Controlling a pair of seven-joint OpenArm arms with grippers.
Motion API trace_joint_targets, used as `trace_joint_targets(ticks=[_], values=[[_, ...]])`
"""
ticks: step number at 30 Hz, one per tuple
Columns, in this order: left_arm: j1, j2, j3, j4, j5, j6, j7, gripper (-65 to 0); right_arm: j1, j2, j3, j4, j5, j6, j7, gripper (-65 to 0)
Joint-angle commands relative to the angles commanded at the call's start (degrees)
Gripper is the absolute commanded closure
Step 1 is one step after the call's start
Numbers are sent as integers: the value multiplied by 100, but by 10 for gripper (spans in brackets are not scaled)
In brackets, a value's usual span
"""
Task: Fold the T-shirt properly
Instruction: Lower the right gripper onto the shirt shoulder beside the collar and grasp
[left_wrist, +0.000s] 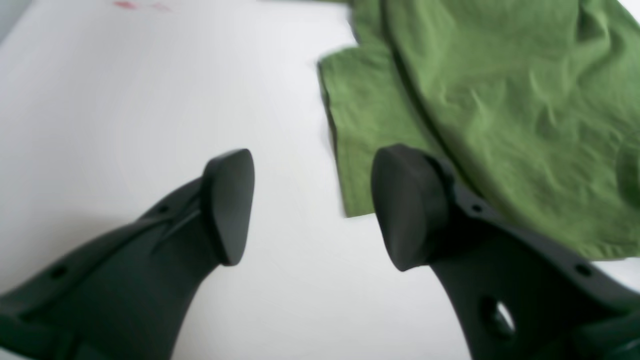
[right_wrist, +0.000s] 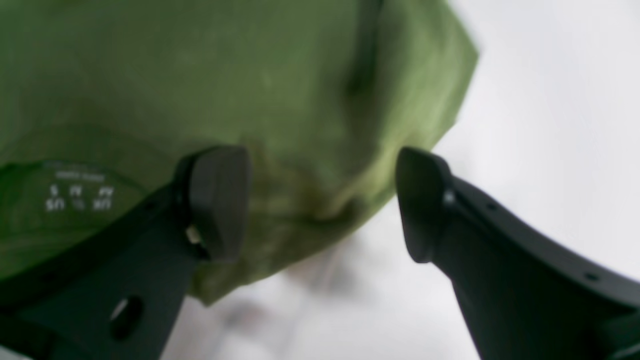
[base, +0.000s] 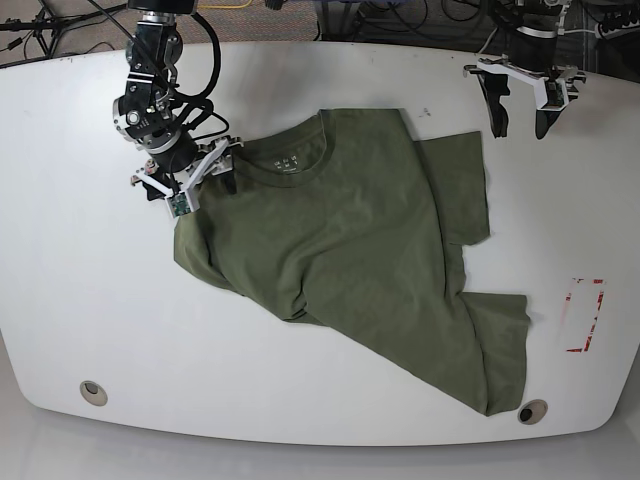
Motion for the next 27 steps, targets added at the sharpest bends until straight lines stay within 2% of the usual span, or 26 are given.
trace_joint_targets(ticks=[4, 6, 10, 18, 20, 27], values=[[18, 38, 27, -97, -69, 27, 17, -372, 237, -57, 52, -191, -92, 73, -90, -451], [10, 12, 70, -316, -89, 77, -5, -366, 785, -120, 158, -658, -173, 154, -274, -451], [12, 1, 100, -368, -92, 78, -23, -366, 860, -166, 198, -749, -162, 155, -297, -448], [14, -42, 104, -409, -70, 100, -30, -365, 850, -142, 162, -747, 93, 191, -418, -435], [27, -60, 59, -345, -39, 38, -62, -369, 555, -65, 108, -545, 466, 175, -677, -438], [-30, -72, -1, -393, -49, 35, -4, -366, 227, -50, 110, -355, 509, 168, -700, -436]])
